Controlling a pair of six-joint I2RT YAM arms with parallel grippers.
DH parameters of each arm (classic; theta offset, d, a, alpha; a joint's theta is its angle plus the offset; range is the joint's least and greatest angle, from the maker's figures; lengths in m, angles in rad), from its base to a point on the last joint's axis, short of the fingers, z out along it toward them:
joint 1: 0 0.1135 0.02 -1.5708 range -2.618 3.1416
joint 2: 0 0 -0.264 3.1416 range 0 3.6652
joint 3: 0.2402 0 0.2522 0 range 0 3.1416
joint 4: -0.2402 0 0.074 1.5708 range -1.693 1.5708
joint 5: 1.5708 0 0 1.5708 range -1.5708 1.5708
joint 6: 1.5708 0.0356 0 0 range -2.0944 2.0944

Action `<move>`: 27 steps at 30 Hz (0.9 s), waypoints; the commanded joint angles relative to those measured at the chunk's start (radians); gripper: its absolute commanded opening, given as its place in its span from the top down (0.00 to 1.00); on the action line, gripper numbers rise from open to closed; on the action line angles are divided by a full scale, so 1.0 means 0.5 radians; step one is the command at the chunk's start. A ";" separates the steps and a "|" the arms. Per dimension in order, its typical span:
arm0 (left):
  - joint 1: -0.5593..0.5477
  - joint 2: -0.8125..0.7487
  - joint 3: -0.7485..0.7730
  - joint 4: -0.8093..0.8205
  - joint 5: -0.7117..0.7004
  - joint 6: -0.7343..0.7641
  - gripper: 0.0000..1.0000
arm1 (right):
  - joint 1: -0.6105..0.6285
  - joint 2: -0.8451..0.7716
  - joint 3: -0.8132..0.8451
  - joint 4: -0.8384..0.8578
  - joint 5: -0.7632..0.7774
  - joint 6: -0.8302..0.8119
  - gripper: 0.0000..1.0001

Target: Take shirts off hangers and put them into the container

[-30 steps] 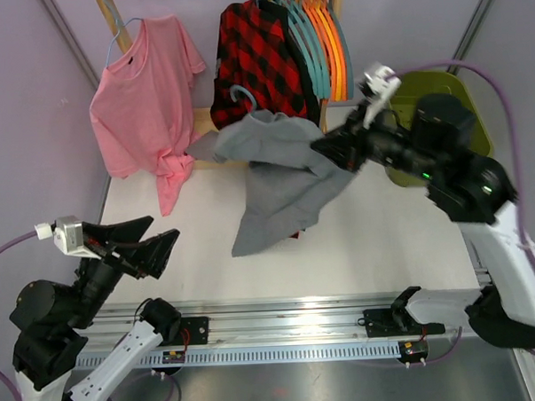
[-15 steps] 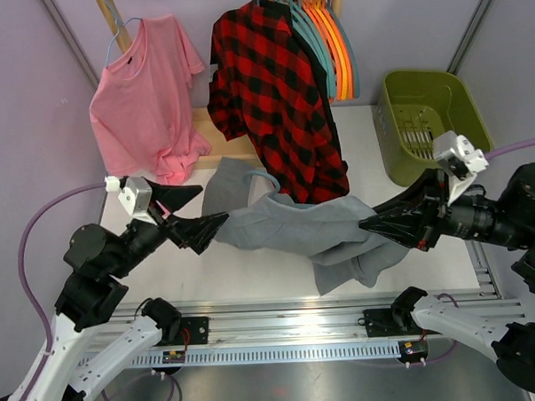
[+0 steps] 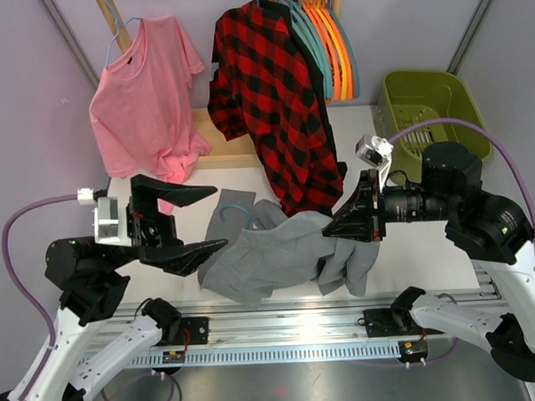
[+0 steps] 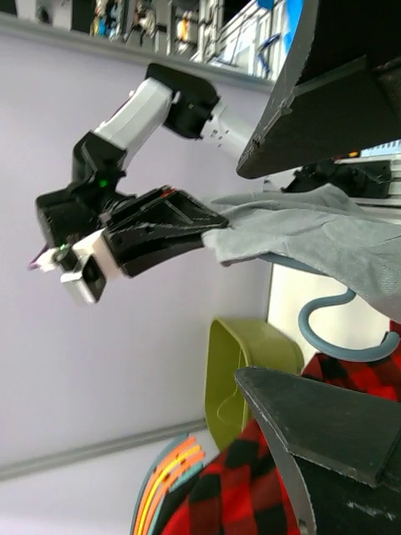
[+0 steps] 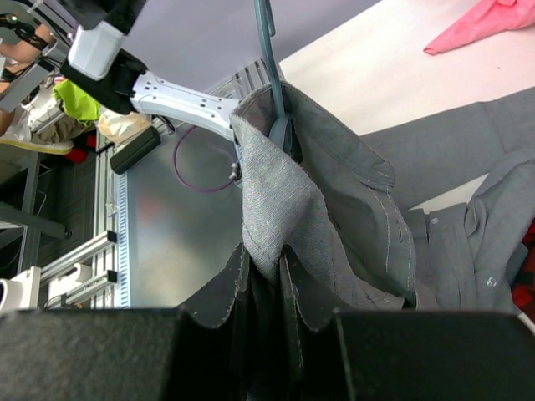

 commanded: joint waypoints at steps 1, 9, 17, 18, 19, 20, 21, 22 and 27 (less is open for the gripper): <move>-0.005 0.094 -0.043 0.142 0.178 -0.046 0.01 | 0.004 -0.039 0.039 0.228 -0.158 0.050 1.00; -0.005 0.149 -0.022 -0.101 -0.034 0.236 0.01 | 0.007 -0.070 -0.004 0.265 -0.223 0.044 1.00; -0.005 0.330 -0.052 0.141 0.229 0.023 0.01 | 0.007 -0.073 -0.025 0.284 -0.226 0.025 1.00; -0.005 0.361 -0.070 0.309 0.342 -0.051 0.01 | 0.007 -0.076 -0.031 0.290 -0.226 0.028 1.00; -0.005 0.389 -0.104 0.402 0.404 -0.125 0.01 | 0.007 -0.079 -0.038 0.293 -0.223 0.025 1.00; -0.005 0.462 -0.132 0.615 0.557 -0.378 0.01 | 0.004 -0.088 -0.047 0.302 -0.211 0.025 1.00; -0.005 0.478 -0.132 0.617 0.598 -0.380 0.01 | 0.004 -0.089 -0.047 0.302 -0.210 0.025 1.00; -0.005 0.490 -0.135 0.705 0.628 -0.420 0.02 | 0.007 -0.095 -0.050 0.302 -0.207 0.028 1.00; -0.008 0.505 -0.099 0.657 0.745 -0.439 0.23 | 0.007 -0.119 -0.053 0.320 -0.152 0.028 1.00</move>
